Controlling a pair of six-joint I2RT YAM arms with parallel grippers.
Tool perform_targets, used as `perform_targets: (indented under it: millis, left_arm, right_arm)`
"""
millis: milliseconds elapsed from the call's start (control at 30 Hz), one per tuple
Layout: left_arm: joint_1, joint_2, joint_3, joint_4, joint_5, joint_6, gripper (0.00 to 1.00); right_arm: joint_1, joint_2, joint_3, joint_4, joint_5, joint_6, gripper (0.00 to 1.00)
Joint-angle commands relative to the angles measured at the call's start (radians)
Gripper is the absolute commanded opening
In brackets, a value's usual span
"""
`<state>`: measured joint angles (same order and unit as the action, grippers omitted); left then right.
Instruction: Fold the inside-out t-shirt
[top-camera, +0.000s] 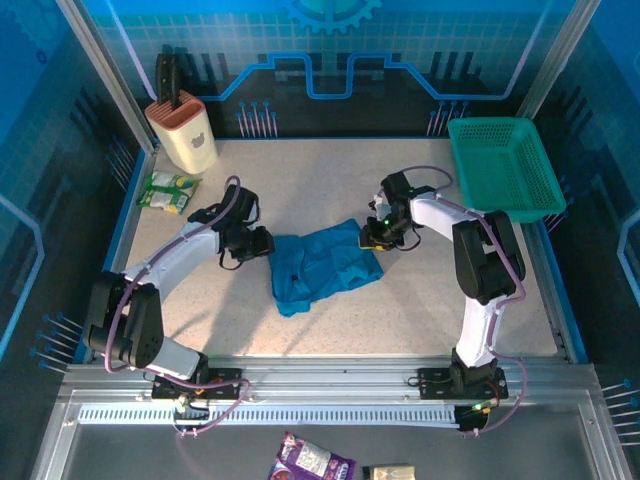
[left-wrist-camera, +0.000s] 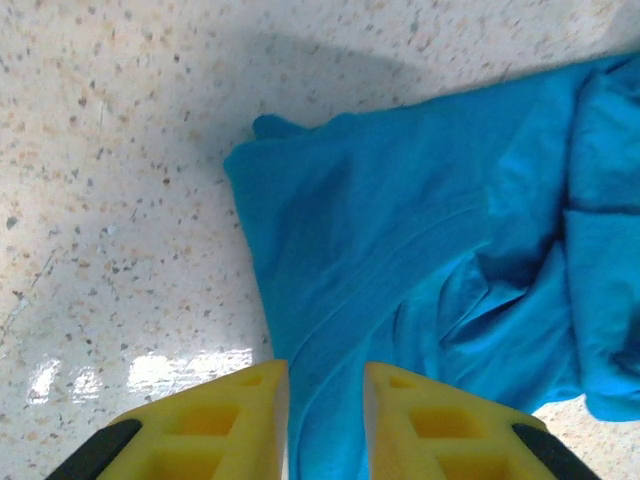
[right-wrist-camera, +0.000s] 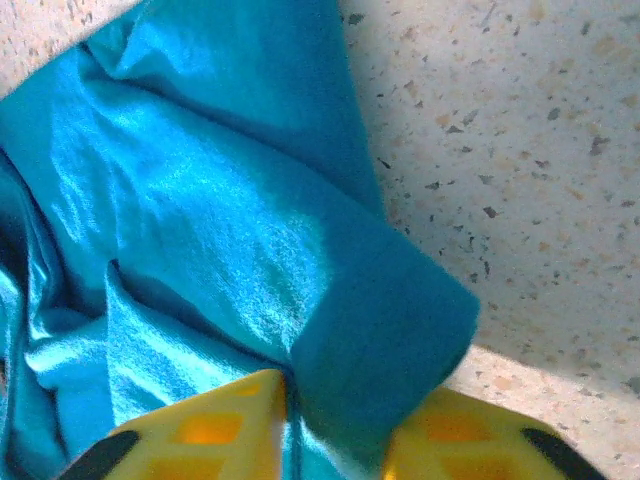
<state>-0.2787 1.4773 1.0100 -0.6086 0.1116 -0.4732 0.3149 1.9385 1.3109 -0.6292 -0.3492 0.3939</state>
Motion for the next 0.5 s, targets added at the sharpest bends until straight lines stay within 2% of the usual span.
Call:
perform_targets:
  millis: [0, 100, 267, 467]
  left_arm:
    - [-0.004, -0.027, -0.014, -0.008, 0.024, -0.023, 0.26]
    - [-0.004, -0.038, -0.011, -0.014, 0.017, -0.018, 0.26]
    - [0.0, -0.058, -0.017, -0.017, 0.002, -0.014, 0.26]
    - [0.012, -0.058, -0.033, -0.008, 0.019, -0.012, 0.25]
  right_arm:
    - [0.026, -0.04, 0.03, -0.014, -0.002, 0.001, 0.16]
    - [0.06, -0.068, 0.066, -0.064, -0.004, 0.008, 0.0]
    - [0.18, -0.094, 0.144, -0.127, 0.02, 0.053, 0.0]
    - [0.334, -0.009, 0.288, -0.136, -0.008, 0.132, 0.0]
